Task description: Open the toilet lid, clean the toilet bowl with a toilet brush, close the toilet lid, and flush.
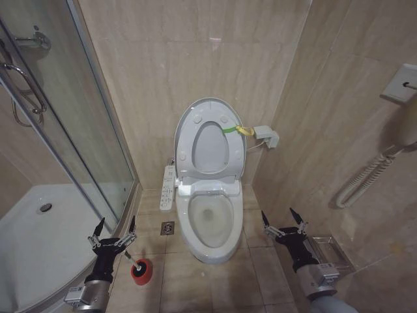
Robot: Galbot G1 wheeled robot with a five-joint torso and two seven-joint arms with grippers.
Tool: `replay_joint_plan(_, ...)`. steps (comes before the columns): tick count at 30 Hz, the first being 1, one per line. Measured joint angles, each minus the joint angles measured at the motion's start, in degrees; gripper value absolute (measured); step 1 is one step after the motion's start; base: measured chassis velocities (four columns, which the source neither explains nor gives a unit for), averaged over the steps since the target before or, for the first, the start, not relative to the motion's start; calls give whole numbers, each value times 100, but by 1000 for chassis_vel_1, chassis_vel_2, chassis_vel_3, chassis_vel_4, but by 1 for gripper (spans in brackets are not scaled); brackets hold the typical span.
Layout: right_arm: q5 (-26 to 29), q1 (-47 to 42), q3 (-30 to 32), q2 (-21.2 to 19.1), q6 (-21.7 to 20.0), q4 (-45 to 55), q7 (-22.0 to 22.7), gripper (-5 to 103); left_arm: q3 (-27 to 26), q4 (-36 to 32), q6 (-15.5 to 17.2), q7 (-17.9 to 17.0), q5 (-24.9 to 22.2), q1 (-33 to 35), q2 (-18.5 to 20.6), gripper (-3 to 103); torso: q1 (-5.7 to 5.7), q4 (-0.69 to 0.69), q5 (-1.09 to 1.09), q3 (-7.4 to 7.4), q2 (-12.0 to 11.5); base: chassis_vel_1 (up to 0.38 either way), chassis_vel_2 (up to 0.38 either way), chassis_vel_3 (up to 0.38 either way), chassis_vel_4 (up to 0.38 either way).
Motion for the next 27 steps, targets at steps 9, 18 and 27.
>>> replay_joint_plan(9,0,0,0,0,0,0,0,100,0,0,0,0,0,0,0,100,0,0,0,0,0,0,0,0,0)
replay_joint_plan(18,0,0,0,0,0,0,0,100,0,0,0,0,0,0,0,100,0,0,0,0,0,0,0,0,0)
replay_joint_plan(27,0,0,0,0,0,0,0,100,0,0,0,0,0,0,0,100,0,0,0,0,0,0,0,0,0)
